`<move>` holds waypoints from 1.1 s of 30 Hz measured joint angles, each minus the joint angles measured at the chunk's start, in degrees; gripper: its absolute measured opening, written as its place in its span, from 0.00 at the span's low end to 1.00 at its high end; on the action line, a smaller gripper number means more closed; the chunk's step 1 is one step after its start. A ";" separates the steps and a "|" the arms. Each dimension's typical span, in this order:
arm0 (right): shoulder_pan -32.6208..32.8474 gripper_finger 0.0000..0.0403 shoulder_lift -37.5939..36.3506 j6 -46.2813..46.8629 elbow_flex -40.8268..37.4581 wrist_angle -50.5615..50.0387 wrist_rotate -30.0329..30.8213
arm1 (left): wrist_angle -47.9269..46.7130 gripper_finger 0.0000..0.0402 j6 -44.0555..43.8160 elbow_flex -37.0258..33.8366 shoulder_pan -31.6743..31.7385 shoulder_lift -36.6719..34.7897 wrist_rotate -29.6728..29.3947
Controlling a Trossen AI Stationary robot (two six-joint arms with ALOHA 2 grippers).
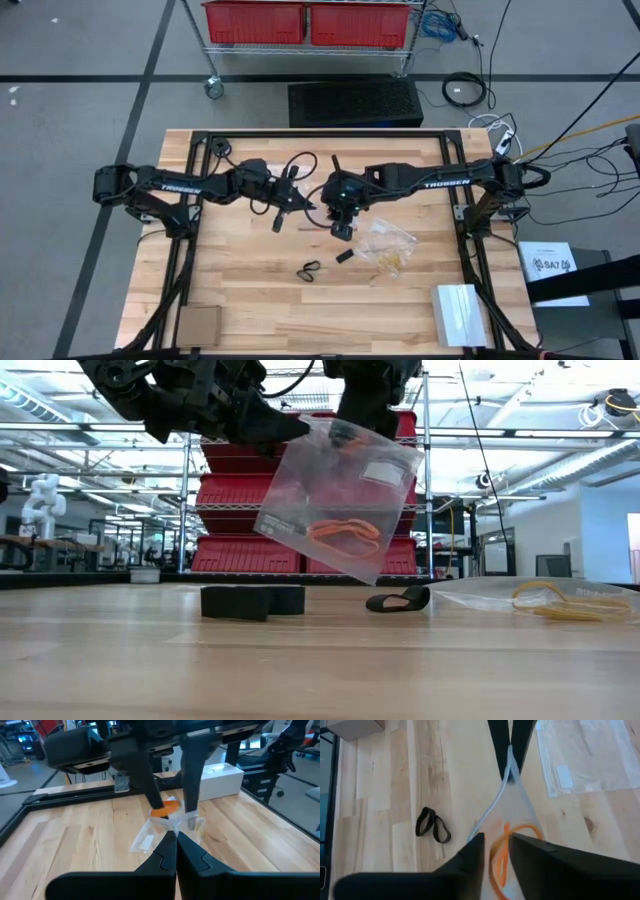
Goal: Sort rubber bands
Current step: Put the orange rubber band into the top right transparent zip lock bag
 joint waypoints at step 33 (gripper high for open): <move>2.43 0.00 -6.22 2.60 0.02 -0.02 6.60 | -1.58 0.00 0.15 0.00 0.81 0.00 -2.73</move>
